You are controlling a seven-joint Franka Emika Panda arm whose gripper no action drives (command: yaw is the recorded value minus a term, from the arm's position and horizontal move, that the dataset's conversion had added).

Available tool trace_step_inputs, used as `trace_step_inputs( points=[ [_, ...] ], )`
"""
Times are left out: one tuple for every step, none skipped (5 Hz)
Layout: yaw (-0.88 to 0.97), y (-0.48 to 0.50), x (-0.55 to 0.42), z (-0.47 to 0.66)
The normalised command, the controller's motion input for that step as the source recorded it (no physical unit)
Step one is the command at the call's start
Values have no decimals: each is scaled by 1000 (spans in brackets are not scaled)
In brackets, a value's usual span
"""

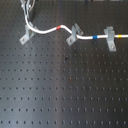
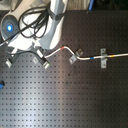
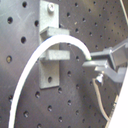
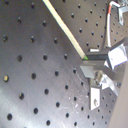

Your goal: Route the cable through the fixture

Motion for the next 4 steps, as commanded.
trace_step_inputs(
  points=[
    [0,-56,-60,151],
    [0,4,-90,257],
    [0,0,7,313],
    [0,-1,50,220]
  ],
)
